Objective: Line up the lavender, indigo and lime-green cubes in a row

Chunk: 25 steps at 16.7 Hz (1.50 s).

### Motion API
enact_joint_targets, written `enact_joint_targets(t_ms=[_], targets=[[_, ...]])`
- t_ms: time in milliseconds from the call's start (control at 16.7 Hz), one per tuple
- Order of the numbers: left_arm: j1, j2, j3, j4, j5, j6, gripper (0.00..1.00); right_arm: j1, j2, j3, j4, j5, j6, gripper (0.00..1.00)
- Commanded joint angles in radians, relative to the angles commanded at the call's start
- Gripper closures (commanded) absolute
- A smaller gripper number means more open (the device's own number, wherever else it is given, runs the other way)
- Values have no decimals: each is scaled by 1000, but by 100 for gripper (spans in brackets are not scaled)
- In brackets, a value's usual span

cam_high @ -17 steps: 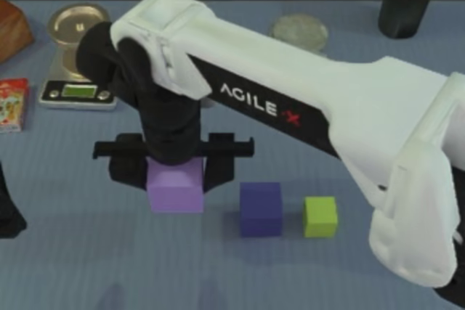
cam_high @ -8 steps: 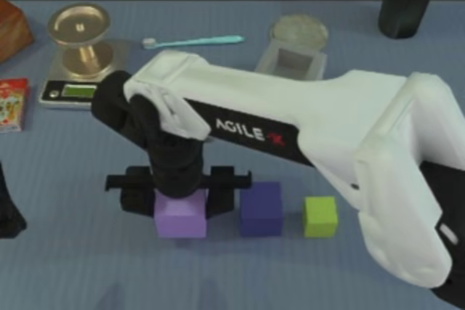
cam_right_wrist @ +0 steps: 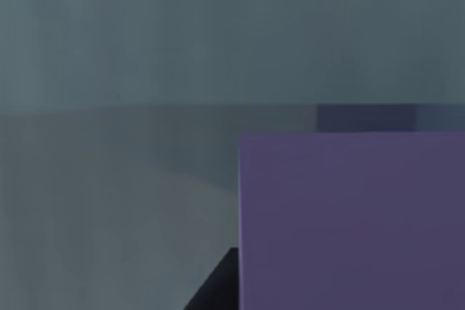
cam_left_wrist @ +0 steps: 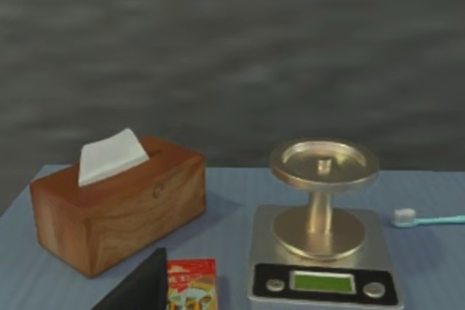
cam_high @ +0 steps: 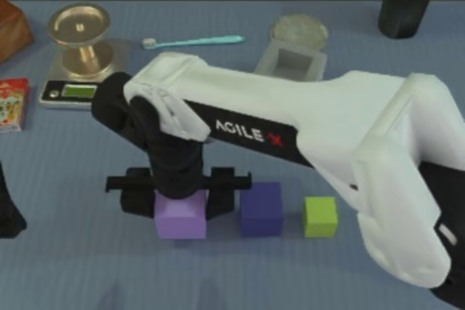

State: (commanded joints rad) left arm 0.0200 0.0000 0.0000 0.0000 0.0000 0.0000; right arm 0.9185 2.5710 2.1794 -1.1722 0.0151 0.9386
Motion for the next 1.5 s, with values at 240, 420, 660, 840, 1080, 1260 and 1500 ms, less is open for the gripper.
enact_joint_targets(t_ms=[240, 420, 660, 840, 1080, 1260, 1500], targets=[[0, 0, 0, 0, 0, 0, 0, 0, 0, 0, 0, 0, 0, 40], [0, 0, 0, 0, 0, 0, 0, 0, 0, 0, 0, 0, 0, 17], [0, 0, 0, 0, 0, 0, 0, 0, 0, 0, 0, 0, 0, 0], [0, 0, 0, 0, 0, 0, 0, 0, 0, 0, 0, 0, 0, 0], [0, 0, 0, 0, 0, 0, 0, -2, 0, 0, 0, 0, 0, 0], [0, 0, 0, 0, 0, 0, 0, 1, 2, 42, -42, 0, 2, 0], [0, 0, 0, 0, 0, 0, 0, 6, -4, 199, -210, 0, 3, 0]])
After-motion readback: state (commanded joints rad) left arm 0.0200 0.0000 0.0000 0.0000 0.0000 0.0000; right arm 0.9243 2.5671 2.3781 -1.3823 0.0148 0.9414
